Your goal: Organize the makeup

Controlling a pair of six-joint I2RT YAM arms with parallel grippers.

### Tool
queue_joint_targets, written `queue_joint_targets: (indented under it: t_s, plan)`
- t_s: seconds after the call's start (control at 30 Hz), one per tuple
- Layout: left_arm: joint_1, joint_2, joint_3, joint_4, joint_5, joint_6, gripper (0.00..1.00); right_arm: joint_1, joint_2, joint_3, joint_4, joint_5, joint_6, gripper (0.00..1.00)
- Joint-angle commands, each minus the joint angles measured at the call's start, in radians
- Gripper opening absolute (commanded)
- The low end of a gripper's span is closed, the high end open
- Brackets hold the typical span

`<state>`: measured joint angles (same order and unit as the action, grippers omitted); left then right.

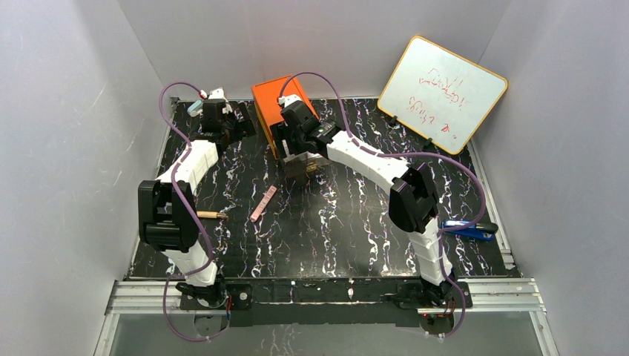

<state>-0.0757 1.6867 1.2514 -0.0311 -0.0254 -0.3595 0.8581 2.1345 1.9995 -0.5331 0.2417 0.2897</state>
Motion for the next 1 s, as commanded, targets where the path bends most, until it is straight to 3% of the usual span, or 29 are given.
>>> queue_joint_targets:
  t_s: [0.0, 0.27, 0.43, 0.63, 0.7, 0.97]
  plan:
    - [0.005, -0.052, 0.008, -0.010, -0.005, 0.004, 0.98, 0.005, -0.023, 0.069, 0.001, 0.034, -0.023, 0.20]
    - [0.005, -0.049, 0.013, -0.011, -0.004, 0.004, 0.98, 0.005, -0.033, 0.100, -0.027, 0.117, -0.056, 0.20]
    - [0.005, -0.048, 0.010, -0.009, -0.001, 0.002, 0.98, 0.006, -0.020, 0.112, -0.046, 0.134, -0.067, 0.26]
    - [0.005, -0.049, 0.009, -0.012, -0.005, 0.002, 0.99, 0.005, -0.002, 0.108, -0.054, 0.118, -0.060, 0.46]
    - [0.005, -0.047, 0.008, -0.011, -0.005, 0.003, 0.98, 0.005, 0.004, 0.110, -0.056, 0.109, -0.057, 0.48]
    - [0.005, -0.034, 0.007, -0.002, 0.002, 0.000, 0.99, 0.005, 0.028, 0.129, -0.070, 0.094, -0.056, 0.71]
